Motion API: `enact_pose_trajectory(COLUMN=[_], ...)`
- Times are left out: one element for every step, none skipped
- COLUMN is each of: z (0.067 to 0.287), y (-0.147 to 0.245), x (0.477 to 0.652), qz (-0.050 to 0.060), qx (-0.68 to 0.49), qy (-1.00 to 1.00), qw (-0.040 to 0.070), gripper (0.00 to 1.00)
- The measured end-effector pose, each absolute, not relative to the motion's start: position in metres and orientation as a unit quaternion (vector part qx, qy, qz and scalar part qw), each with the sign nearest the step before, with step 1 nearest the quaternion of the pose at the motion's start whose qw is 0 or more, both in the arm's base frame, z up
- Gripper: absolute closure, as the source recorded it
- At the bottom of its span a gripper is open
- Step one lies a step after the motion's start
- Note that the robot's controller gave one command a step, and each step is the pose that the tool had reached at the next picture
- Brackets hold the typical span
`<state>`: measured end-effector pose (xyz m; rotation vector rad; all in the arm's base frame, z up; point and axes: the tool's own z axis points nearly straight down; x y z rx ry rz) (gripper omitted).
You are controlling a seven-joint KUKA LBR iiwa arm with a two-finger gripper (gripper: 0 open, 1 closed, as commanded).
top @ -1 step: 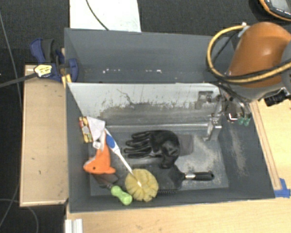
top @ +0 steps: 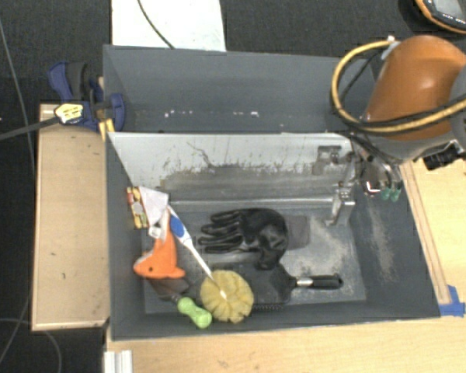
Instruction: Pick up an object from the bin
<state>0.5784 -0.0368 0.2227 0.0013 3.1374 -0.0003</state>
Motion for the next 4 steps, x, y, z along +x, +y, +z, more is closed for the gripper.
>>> enact_pose_trajectory(z=[0.229,0.19,0.184,0.231], y=[-0.049,-0.025,-0.02,0.005], x=[0.574,0.573,0.573,0.578], qz=[-0.001,0.0,0.001,0.0], qx=[-0.204,-0.086,-0.034,-0.094], qy=[0.979,0.996,0.999,0.996], qw=[0.005,0.004,0.002,0.007], gripper=[0.0,0.0,0.0,0.0])
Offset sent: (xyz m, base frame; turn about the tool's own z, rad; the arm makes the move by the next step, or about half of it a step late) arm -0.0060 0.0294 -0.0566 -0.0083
